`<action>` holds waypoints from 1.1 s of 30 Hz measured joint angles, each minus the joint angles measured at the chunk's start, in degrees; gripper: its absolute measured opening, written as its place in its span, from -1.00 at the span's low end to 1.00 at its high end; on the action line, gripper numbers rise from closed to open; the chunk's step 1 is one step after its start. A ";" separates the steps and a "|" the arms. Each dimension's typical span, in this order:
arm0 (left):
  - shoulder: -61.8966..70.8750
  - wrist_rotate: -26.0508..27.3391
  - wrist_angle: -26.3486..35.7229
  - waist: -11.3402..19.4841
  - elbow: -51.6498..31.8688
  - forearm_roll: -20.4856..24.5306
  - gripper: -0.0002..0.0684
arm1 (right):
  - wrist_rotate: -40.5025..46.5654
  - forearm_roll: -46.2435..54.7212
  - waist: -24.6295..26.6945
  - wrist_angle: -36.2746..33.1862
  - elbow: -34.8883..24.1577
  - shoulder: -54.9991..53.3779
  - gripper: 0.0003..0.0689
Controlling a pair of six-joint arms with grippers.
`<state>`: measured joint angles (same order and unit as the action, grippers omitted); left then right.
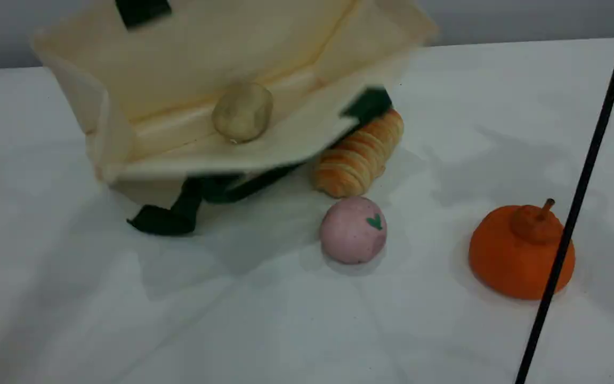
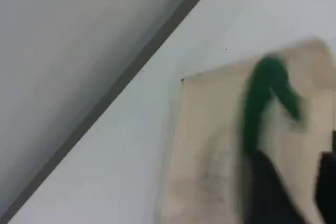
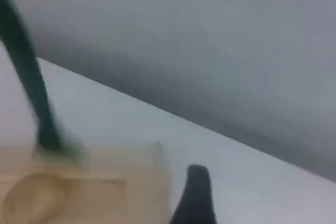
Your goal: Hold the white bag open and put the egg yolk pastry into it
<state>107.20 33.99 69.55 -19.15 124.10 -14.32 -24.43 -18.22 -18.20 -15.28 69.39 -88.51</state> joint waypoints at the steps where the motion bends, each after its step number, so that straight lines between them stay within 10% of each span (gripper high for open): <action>1: 0.00 0.00 0.05 0.00 0.00 0.00 -0.01 | 0.00 0.00 0.00 0.00 0.00 0.00 0.62; 8: -0.50 -6.58 0.24 0.00 0.00 0.31 0.82 | 0.00 0.11 0.03 -0.14 0.17 1.66 0.62; 17: -9.20 -15.79 0.50 0.00 0.00 10.53 0.73 | 0.38 0.40 0.16 -6.10 0.17 13.70 0.62; 33: -40.03 -22.99 0.50 0.00 -18.65 9.87 0.71 | 7.85 7.96 0.16 -29.64 0.30 49.50 0.62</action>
<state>67.17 11.01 70.05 -19.15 105.45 -4.45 -16.58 -10.26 -18.04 -44.92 69.68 -39.01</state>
